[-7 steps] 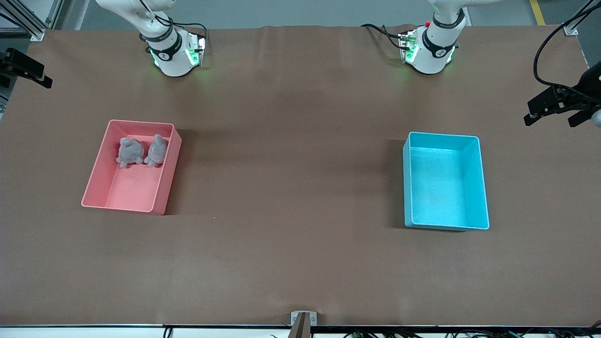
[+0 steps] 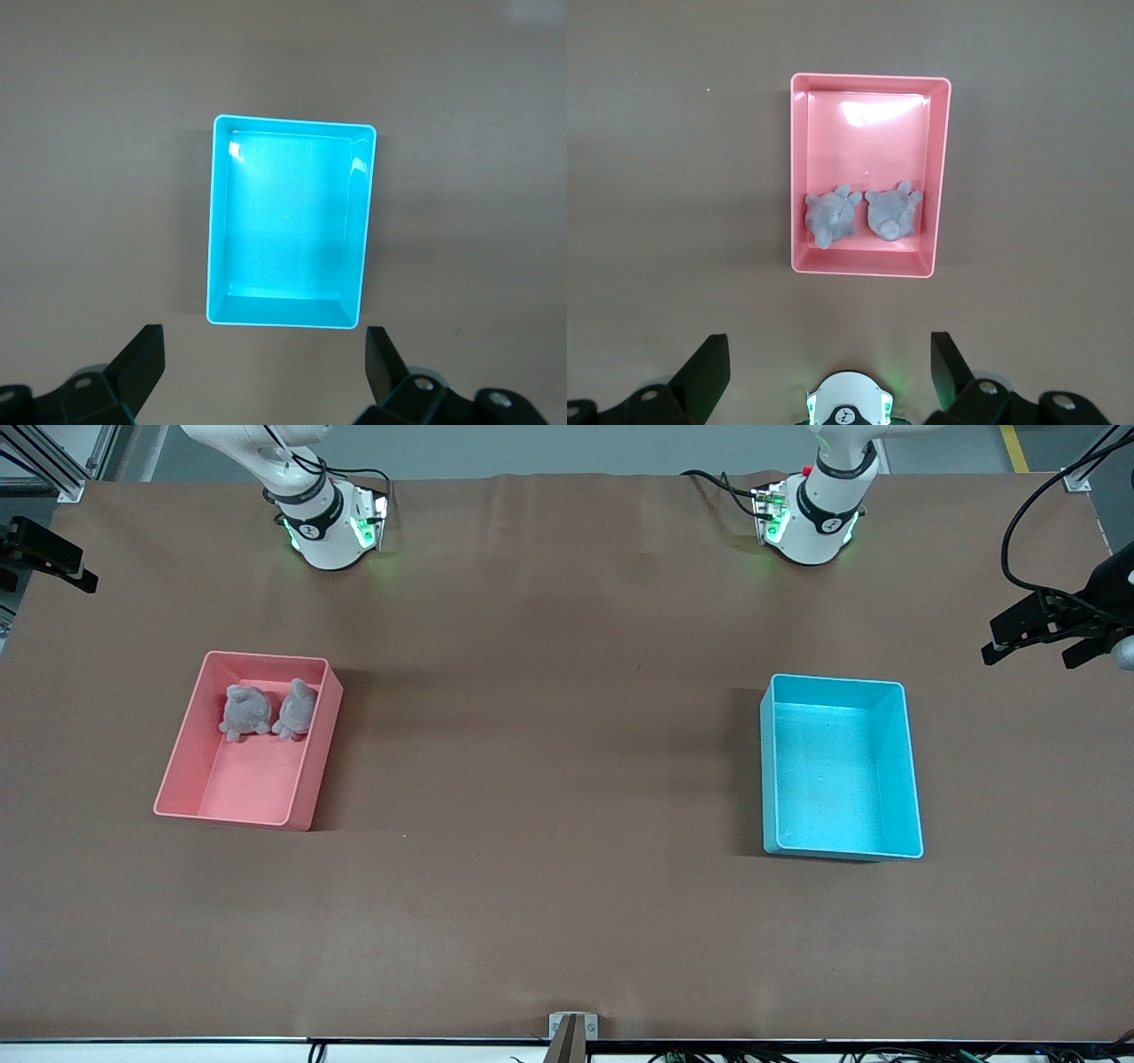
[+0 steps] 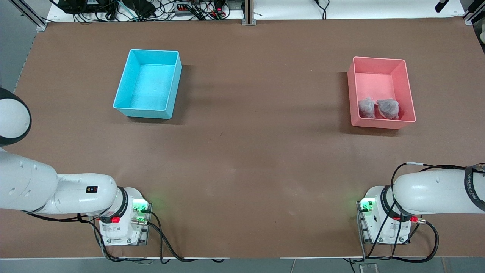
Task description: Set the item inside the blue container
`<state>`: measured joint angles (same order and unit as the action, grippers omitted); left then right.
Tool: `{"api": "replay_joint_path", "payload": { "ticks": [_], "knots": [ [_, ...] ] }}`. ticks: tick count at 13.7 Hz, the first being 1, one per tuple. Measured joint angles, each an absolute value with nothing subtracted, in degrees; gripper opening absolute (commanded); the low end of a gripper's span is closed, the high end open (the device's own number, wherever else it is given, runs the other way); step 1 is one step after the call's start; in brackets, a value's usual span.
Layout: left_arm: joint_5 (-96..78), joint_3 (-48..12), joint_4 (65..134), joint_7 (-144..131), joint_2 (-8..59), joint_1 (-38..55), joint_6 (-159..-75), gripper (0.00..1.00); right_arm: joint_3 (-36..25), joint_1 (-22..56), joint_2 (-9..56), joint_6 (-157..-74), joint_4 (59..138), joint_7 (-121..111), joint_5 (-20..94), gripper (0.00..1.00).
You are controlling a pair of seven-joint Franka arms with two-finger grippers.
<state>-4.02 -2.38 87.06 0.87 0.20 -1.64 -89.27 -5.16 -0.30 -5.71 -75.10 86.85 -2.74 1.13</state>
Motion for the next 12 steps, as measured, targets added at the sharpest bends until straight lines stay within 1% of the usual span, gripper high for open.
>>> {"api": "replay_joint_path", "payload": {
  "ticks": [6,8,12],
  "knots": [
    [-4.02,-2.38,87.06,0.87,0.25,-1.63,-89.33,1.0,-5.22,-0.34,-4.91,-75.51,86.63,-2.73,1.11,1.0],
    [-4.02,-2.37,87.04,0.87,0.25,-1.63,-89.35,1.0,-5.32,-0.4,-3.05,-76.2,86.61,-2.73,1.1,1.0],
    [-4.02,-2.31,87.03,0.87,0.26,-1.64,-89.38,1.0,-5.78,-1.14,1.09,-81.17,86.51,-2.73,1.1,1.0]
  ]
}}
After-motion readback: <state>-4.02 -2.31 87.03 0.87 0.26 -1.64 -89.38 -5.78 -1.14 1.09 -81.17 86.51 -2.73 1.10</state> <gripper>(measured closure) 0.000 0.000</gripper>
